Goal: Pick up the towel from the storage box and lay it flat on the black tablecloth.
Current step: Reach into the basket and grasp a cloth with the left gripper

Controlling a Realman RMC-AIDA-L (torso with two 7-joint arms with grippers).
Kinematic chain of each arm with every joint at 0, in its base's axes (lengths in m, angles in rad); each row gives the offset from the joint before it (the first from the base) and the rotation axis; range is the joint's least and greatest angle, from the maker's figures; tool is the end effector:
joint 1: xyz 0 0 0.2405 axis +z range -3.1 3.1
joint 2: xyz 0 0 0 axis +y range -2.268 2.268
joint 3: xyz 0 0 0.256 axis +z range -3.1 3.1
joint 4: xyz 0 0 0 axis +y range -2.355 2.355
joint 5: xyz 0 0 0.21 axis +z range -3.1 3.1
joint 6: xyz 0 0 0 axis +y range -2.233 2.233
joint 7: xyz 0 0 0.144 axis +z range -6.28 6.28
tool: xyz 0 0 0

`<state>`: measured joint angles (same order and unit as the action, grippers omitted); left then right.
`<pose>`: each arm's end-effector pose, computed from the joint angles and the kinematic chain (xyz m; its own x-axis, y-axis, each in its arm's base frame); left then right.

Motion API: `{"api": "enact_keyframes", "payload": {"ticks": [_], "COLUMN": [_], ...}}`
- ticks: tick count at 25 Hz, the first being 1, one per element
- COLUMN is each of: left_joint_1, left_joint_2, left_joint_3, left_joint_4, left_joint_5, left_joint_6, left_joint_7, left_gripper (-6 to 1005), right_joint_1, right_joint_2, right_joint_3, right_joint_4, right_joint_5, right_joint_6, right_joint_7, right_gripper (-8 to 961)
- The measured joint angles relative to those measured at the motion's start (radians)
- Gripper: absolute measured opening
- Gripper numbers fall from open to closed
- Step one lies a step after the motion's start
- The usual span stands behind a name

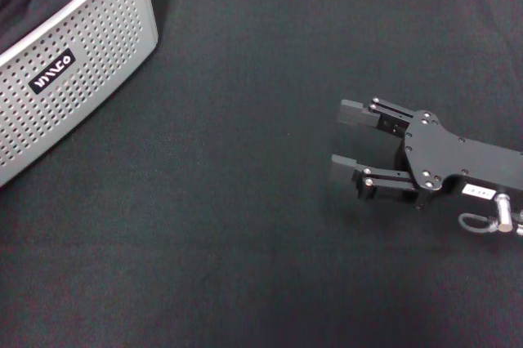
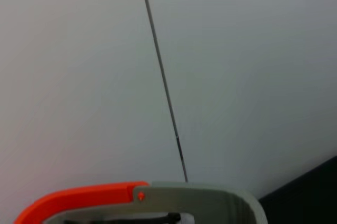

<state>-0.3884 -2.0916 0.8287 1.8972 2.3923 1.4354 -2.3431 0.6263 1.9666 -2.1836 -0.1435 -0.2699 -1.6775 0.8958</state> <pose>-0.1761 0.3428 0.1854 0.8602 0.3635 0.3577 0.4940 -0.4196 -0.7615 0.2154 0.2947 -0.0409 0.5733 -0.1862 -0.7979 -0.2665 -0.9633 0.0333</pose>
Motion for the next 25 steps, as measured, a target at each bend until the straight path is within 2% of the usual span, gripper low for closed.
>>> {"api": "enact_keyframes", "payload": {"ticks": [10, 17, 25], "left_joint_1": [-0.031, -0.048, -0.052], "left_joint_2": [0.0, 0.002, 0.001], "left_joint_3": [0.025, 0.027, 0.025], "left_joint_4": [-0.094, -0.138, -0.142], "left_joint_5": [0.115, 0.126, 0.129], "left_joint_6": [-0.074, -0.078, -0.089], "left_joint_7": [-0.002, 0.013, 0.018], "left_gripper": [654, 627, 399], "right_joint_1": [-0.004, -0.005, -0.012], "right_joint_2": [0.006, 0.006, 0.008], "right_joint_3": [0.001, 0.001, 0.001], "right_joint_4": [0.001, 0.001, 0.001], "right_joint_5": [0.001, 0.005, 0.008], "right_joint_6": [0.021, 0.028, 0.032], "right_joint_7": [-0.001, -0.01, -0.017], "right_gripper": [846, 845, 844]}}
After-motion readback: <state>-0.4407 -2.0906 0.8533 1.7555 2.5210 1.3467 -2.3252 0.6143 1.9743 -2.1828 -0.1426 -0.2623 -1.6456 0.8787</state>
